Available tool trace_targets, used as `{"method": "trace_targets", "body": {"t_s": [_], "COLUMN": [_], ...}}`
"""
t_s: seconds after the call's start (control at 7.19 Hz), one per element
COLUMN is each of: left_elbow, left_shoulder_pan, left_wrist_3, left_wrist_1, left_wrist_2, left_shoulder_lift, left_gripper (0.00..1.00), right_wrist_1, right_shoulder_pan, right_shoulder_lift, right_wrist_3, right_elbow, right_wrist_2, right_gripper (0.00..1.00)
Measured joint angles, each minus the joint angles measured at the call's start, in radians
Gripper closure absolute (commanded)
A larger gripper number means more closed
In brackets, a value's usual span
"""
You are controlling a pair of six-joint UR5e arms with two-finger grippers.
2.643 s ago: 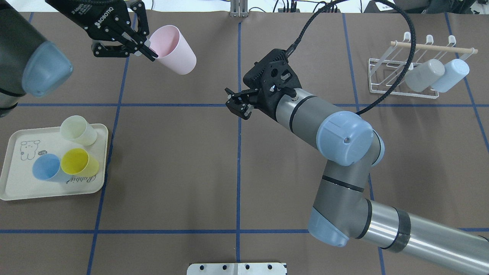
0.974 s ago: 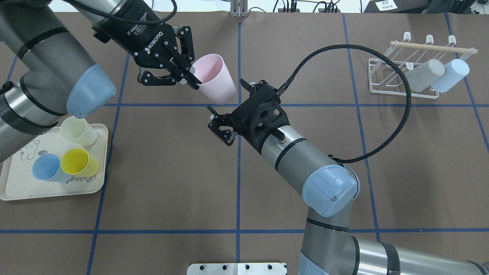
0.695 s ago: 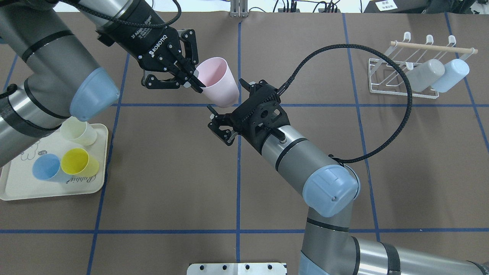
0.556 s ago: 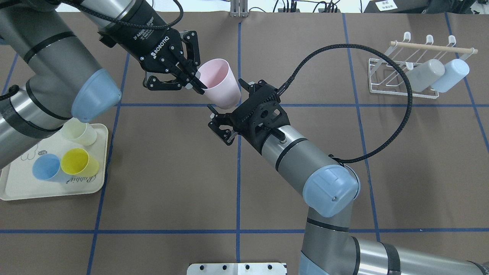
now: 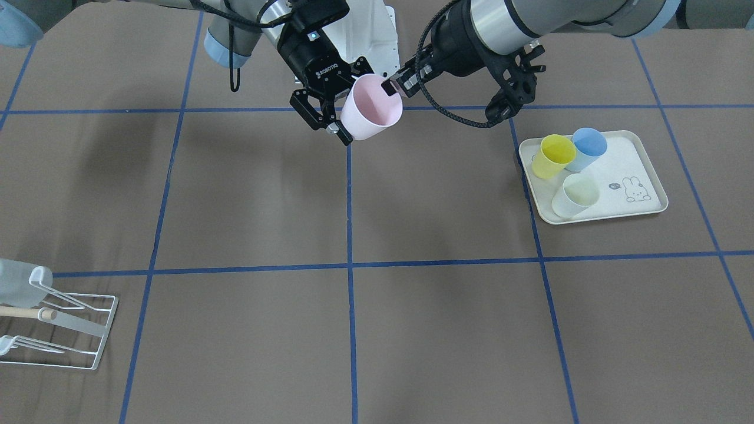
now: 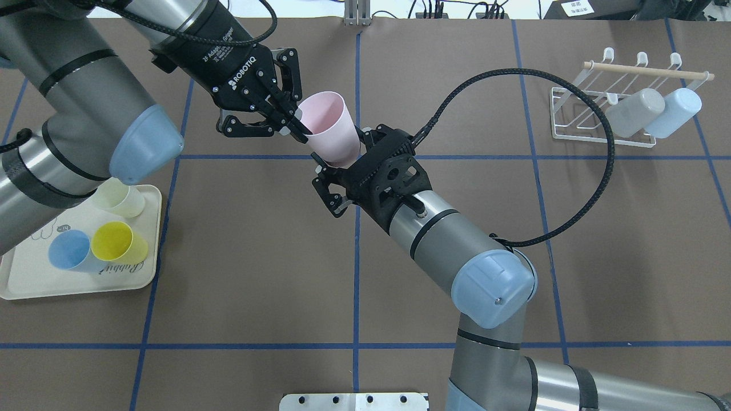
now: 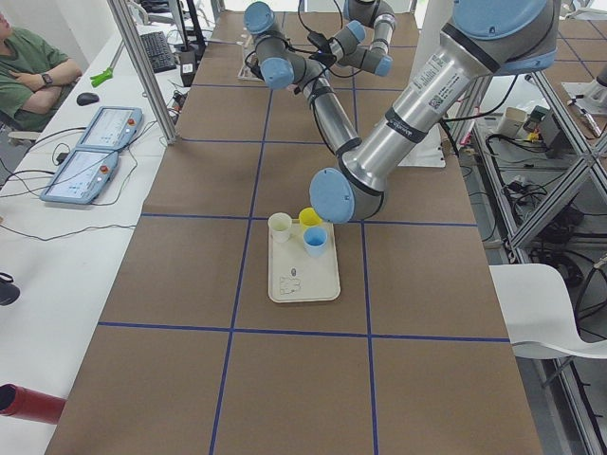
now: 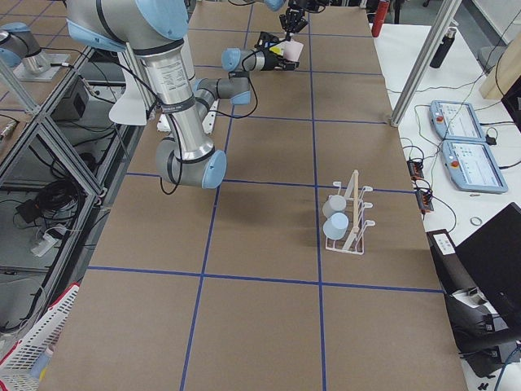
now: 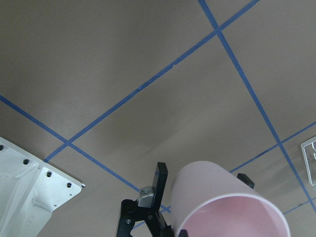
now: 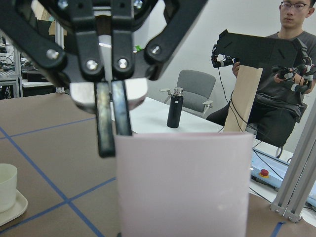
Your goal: Transfer IKEA cup to right arm and place on rack
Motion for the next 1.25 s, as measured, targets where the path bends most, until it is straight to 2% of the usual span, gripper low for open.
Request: {"method": "trace_targets", "body": {"t_s": [0.14,0.28,0.42,0.97,1.25], "left_elbow": [0.0,0.001,0.002,0.001,-0.003], "left_shoulder_pan": [0.0,0.0,0.0,-0.02,-0.032], "left_wrist_3": [0.001,0.004,0.01,0.025,0.098], "left_wrist_1": [0.0,-0.005,-0.018,-0.085,-0.086], "left_wrist_2": [0.0,0.0,0.0,-0.001,0.015], "left_shoulder_lift": [0.0,0.0,0.001,0.008,0.017], "left_gripper": [0.55,0.47,0.0,0.0,0.0], "right_wrist_1": [-0.001,-0.001,-0.001,-0.01,-0.104], "right_shoulder_pan": [0.0,0.0,0.002,0.007,0.028], "right_shoulder_lift": [0.0,0.0,0.0,-0.009,-0.015], "right_wrist_3": [0.0,-0.001,-0.001,-0.015,-0.068], "right_elbow": [0.0,0.0,0.001,0.001,0.009], "right_wrist_2": [-0.001,-0.001,-0.001,0.002,0.004], "right_gripper": [0.63,0.71,0.72,0.74,0.75]}}
